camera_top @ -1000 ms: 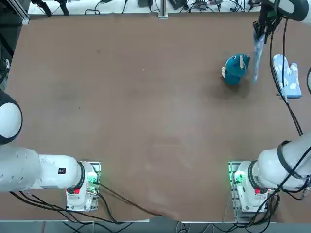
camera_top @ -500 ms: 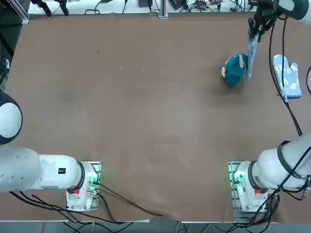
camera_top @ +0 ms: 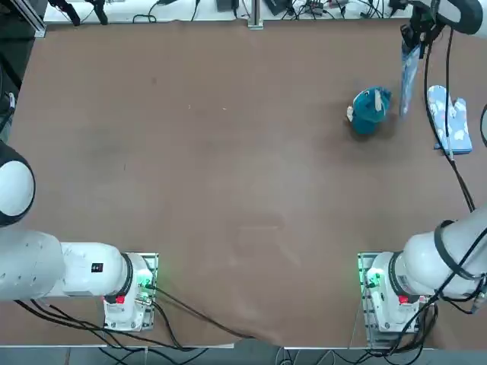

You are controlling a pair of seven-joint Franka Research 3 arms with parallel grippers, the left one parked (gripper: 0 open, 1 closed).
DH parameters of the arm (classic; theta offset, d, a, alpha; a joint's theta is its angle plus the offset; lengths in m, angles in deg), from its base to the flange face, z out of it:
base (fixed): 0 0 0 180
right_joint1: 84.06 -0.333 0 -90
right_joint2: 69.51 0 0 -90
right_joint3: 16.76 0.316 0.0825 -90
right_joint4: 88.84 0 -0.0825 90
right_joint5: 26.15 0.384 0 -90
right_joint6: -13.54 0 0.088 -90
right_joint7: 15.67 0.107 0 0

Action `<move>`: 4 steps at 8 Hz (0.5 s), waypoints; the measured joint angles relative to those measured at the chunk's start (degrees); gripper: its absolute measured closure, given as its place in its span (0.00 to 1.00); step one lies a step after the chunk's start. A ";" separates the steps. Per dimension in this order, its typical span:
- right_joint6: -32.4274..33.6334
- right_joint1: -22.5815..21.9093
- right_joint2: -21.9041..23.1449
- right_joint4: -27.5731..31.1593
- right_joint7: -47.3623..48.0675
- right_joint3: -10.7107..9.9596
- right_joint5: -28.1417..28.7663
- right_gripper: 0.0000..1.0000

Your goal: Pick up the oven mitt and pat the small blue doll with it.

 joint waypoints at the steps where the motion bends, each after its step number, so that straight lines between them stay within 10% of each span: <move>1: 2.50 -0.03 0.01 -0.08 0.00 0.02 -0.02 0.97; 4: 3.89 -0.20 0.00 -0.10 0.00 0.24 5.75 0.97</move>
